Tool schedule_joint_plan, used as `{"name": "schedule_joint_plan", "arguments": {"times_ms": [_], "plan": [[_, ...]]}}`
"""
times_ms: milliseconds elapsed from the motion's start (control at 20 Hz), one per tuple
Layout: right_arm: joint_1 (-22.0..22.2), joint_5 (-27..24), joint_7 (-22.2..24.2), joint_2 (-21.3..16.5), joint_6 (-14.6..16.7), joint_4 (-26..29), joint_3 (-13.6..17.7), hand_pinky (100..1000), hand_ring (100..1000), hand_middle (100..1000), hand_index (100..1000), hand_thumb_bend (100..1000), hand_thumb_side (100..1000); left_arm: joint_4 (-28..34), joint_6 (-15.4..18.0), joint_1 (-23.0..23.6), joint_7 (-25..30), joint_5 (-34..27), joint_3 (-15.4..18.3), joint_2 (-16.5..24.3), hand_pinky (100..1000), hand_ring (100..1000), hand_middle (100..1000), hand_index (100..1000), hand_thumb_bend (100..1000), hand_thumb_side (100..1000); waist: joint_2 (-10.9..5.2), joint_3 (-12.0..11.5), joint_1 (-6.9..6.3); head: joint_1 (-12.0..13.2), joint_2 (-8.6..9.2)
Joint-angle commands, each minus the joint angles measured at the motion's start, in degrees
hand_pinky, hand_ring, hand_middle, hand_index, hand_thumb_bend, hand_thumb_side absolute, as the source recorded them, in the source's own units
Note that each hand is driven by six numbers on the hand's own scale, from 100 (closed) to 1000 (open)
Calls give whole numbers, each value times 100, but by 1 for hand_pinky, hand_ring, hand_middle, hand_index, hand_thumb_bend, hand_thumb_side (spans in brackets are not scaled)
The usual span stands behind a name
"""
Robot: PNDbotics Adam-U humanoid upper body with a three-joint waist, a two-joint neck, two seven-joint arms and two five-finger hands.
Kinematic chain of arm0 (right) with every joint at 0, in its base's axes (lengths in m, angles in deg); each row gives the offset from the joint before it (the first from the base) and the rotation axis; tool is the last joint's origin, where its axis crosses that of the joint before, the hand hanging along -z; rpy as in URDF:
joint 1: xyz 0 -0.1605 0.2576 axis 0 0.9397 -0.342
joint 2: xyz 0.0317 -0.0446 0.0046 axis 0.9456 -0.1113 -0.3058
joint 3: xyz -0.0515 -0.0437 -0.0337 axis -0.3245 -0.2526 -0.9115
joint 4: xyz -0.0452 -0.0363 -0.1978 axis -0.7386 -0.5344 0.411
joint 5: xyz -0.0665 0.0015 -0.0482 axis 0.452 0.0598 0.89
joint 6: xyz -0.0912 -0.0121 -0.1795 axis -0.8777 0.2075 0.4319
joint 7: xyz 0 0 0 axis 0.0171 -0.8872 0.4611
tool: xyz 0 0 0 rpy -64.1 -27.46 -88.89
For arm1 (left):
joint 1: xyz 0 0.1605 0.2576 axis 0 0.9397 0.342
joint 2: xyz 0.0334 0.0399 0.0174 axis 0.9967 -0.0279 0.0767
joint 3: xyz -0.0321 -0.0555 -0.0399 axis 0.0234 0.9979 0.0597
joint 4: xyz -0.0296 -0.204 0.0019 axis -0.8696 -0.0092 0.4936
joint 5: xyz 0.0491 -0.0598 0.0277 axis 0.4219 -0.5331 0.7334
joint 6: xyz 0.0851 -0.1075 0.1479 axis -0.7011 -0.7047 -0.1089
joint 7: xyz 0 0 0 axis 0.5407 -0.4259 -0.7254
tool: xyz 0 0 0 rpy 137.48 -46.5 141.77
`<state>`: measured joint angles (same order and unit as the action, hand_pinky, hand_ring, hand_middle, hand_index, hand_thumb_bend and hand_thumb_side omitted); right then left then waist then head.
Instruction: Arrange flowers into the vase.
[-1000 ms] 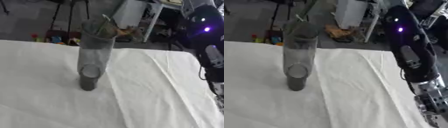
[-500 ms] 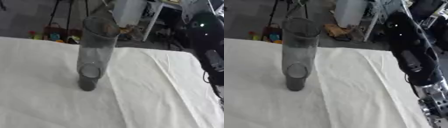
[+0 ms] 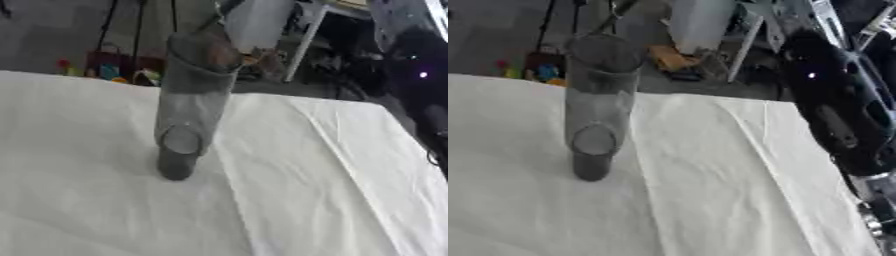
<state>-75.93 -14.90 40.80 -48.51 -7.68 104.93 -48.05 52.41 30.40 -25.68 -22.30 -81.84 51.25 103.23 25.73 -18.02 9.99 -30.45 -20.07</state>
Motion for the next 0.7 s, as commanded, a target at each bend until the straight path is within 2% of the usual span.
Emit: {"name": "schedule_joint_plan", "arguments": {"times_ms": [50,400,700], "plan": [[-6,218,95,-278,18,135,28,100,100,100,100,100,100,76,-4,-79,5,33,0,43,767,685,716,859,104,897,-114,20,-47,28,47],[136,528,194,-299,234,211,5,100,100,100,100,100,100,76,6,-97,23,58,-8,24,767,685,716,859,102,897,-56,17,-53,28,100],[177,682,343,-302,295,268,-50,100,100,100,100,100,100,76,3,-103,27,80,-11,12,767,686,716,859,102,898,-25,11,-50,46,94]]}}
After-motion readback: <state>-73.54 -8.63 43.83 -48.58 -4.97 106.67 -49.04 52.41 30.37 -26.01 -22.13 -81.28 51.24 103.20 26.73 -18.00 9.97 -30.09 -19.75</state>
